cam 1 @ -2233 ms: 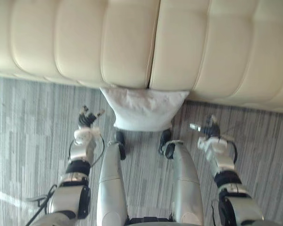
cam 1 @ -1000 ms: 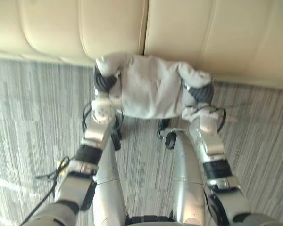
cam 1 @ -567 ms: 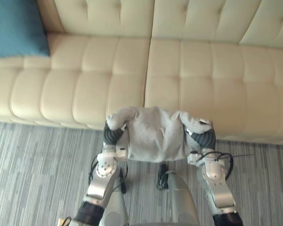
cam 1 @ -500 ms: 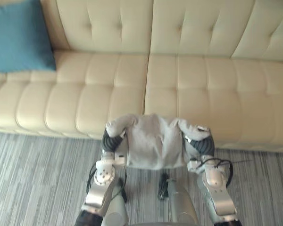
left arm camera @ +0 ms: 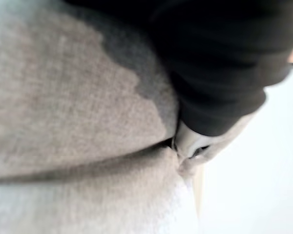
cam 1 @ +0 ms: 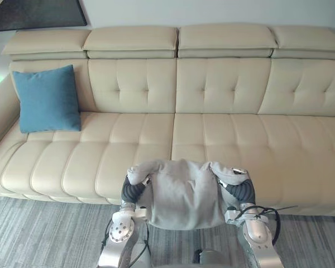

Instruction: Pick up cushions and gather them together orderly.

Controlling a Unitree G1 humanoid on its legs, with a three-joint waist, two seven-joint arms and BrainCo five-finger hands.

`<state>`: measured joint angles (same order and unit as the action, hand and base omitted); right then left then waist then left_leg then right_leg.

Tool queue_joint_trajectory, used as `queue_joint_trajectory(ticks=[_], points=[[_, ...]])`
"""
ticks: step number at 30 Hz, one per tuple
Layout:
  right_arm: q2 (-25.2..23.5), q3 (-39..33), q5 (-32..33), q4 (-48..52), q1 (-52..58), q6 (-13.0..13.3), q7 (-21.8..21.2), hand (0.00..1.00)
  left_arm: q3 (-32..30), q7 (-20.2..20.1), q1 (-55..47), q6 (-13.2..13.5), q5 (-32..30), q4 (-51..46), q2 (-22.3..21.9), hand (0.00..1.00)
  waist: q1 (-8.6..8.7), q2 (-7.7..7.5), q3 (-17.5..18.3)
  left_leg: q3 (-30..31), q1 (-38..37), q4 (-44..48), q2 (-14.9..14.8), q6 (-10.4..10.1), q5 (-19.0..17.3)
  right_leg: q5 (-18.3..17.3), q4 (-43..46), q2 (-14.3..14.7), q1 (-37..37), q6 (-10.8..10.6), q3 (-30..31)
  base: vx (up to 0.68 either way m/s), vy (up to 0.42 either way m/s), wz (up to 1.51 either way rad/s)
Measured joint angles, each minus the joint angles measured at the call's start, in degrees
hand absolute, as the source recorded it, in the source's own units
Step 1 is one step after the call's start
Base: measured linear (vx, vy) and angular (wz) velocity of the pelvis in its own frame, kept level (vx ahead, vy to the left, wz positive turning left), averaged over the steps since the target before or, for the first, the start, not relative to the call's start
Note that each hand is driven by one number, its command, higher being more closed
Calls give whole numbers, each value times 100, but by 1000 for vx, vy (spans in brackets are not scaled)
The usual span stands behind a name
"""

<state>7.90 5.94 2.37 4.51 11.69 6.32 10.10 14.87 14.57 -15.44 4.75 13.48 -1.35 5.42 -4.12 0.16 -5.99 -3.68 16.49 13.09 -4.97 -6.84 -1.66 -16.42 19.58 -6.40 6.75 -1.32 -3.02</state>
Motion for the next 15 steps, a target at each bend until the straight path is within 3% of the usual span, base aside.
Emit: queue_joint_trajectory(ticks=[1,4,6,7,8,10,12,13,14,15], points=[[-7,45,-2,-269,-126,-22,-15,100,-40,-1,-51,-11,1,65,77,100,-33,-100,28,-79,-71,81,60,208,49,-21,-15,-22,-19,-66,189,313,234,-88],[-57,187,-28,-561,-183,-113,-50,100,-102,0,-121,-55,-5,123,157,100,-27,-334,207,-550,42,590,210,509,-462,181,-158,-272,-47,-424,563,366,225,-55],[-55,186,-30,-682,-289,-135,-68,100,-144,-1,-76,-65,-32,158,157,100,0,-344,213,-739,-38,593,282,619,-572,224,333,-386,225,-786,668,329,216,-49],[-78,198,-158,-1012,-480,-137,-96,100,-207,0,-75,-67,-48,229,186,100,69,-309,190,-894,-366,442,316,709,-627,370,1162,-555,570,-1253,551,282,179,-52],[-96,215,-251,-1210,-539,-156,-108,100,-213,0,-78,-73,-48,281,218,100,73,-289,176,-977,-685,236,326,718,-632,359,1579,-645,668,-1181,339,318,169,-59],[-75,264,-255,-1450,-630,-177,-127,100,-223,0,-77,-56,-49,286,279,100,84,-202,207,-1040,-1112,-91,285,716,-631,177,1920,-711,836,-755,-164,211,62,-30],[-28,269,-254,-1457,-707,-178,-146,100,-244,0,79,-42,-50,291,298,100,111,-193,224,-1011,-1195,-230,255,700,-621,127,1348,-634,1031,-529,-373,158,-55,3],[-17,255,-254,-1456,-720,-178,-149,100,-244,-1,130,-43,-50,308,298,100,127,-195,225,-990,-1185,-227,258,693,-618,230,902,-577,1032,-458,-345,164,-146,37],[-6,194,-253,-1462,-721,-175,-154,100,-241,-19,211,-42,-53,370,297,100,207,-244,230,-789,-1162,-198,390,645,-599,1011,-122,-418,910,-360,9,125,-161,41],[39,156,-253,-1479,-719,-178,-158,100,-229,-24,255,-55,-53,452,233,100,249,-115,236,-675,-1172,-209,346,576,-610,1081,-185,-365,827,-359,-10,144,-149,43]])
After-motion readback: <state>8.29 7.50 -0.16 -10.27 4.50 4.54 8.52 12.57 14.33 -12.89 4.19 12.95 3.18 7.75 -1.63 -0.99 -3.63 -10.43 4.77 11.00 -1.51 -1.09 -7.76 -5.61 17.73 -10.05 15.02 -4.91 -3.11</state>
